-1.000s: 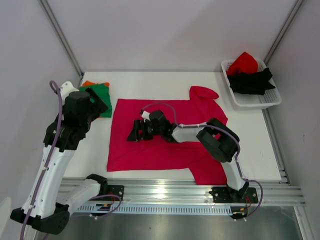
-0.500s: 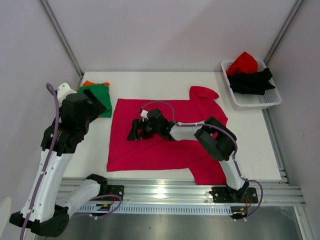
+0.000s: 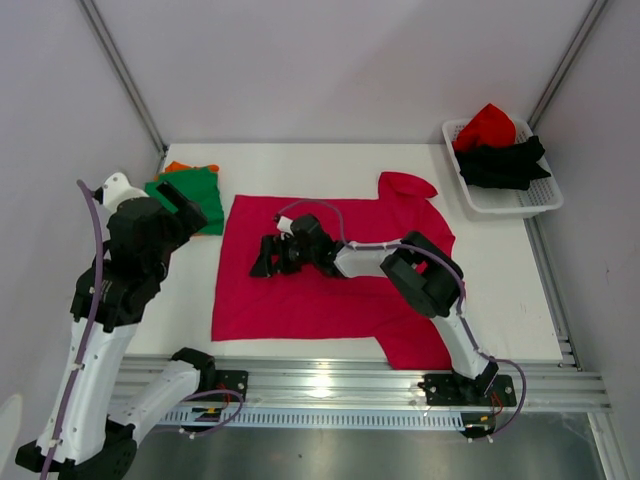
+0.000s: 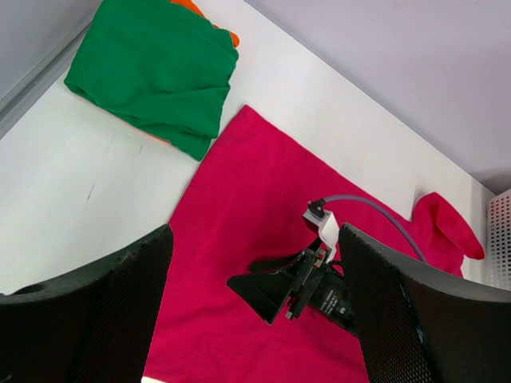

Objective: Fold and stack the t-shirts
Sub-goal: Flatten out the tshirt

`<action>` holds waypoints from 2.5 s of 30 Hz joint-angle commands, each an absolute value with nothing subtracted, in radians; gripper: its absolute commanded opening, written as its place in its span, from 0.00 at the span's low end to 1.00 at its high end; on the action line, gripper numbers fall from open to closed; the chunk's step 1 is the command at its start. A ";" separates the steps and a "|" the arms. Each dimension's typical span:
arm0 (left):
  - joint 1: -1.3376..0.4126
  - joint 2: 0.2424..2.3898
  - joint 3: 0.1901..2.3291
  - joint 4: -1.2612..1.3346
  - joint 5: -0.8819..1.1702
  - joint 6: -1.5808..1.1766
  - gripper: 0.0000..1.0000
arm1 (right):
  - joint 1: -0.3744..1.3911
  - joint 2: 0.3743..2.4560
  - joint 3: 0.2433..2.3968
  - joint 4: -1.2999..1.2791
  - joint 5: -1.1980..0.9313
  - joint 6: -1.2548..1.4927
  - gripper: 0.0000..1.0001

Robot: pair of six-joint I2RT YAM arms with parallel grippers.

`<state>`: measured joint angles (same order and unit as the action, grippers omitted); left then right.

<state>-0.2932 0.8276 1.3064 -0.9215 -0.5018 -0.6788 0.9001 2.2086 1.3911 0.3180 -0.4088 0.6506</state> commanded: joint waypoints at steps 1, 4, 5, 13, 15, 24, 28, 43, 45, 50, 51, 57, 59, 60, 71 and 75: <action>-0.285 0.828 1.316 -0.888 -0.502 -0.652 0.87 | 0.911 2.191 1.324 0.253 -0.419 0.643 0.90; -0.285 0.833 1.316 -0.888 -0.503 -0.652 0.87 | 0.919 2.169 1.287 0.233 -0.419 0.635 0.90; -0.285 0.831 1.321 -0.890 -0.503 -0.652 0.87 | 0.920 2.157 1.279 0.229 -0.420 0.631 0.90; -0.285 0.838 1.319 -0.893 -0.509 -0.652 0.87 | 0.923 2.115 1.200 0.224 -0.431 0.630 0.90; -0.284 0.836 1.321 -0.894 -0.514 -0.650 0.87 | 0.925 2.109 1.186 0.227 -0.434 0.632 0.90; -0.284 0.838 1.315 -0.894 -0.500 -0.658 0.87 | 0.927 2.082 1.127 0.235 -0.416 0.614 0.90; -0.284 0.842 1.305 -0.893 -0.489 -0.658 0.87 | 0.923 2.086 1.117 0.255 -0.403 0.611 0.90; -0.284 0.857 1.259 -0.850 -0.479 -0.615 0.87 | 0.897 1.951 1.135 0.384 -0.291 0.540 0.90; -0.284 0.859 1.253 -0.845 -0.472 -0.615 0.87 | 0.894 1.934 1.132 0.382 -0.294 0.537 0.90; -0.284 0.876 1.241 -0.834 -0.460 -0.614 0.87 | 0.926 1.896 1.123 0.374 -0.325 0.554 0.90; -0.284 0.879 1.239 -0.833 -0.456 -0.614 0.87 | 0.936 1.891 1.126 0.374 -0.330 0.555 0.90; -0.284 0.896 1.244 -0.833 -0.453 -0.607 0.87 | 1.003 1.904 1.161 0.318 -0.406 0.594 0.90; -0.284 0.894 1.246 -0.836 -0.453 -0.606 0.87 | 1.026 1.907 1.160 0.276 -0.410 0.586 0.90; -0.284 0.894 1.246 -0.836 -0.453 -0.607 0.87 | 1.044 1.910 1.161 0.262 -0.410 0.583 0.90; -0.284 0.888 1.255 -0.848 -0.448 -0.611 0.87 | 1.088 1.936 1.146 0.210 -0.410 0.580 0.90; -0.284 0.873 1.261 -0.856 -0.453 -0.606 0.87 | 1.088 1.950 1.144 0.213 -0.405 0.575 0.90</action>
<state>-0.2932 0.8951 1.2434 -0.8623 -0.4595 -0.6270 1.0836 1.9354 1.1301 0.2123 -0.4072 0.5861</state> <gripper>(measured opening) 0.873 0.902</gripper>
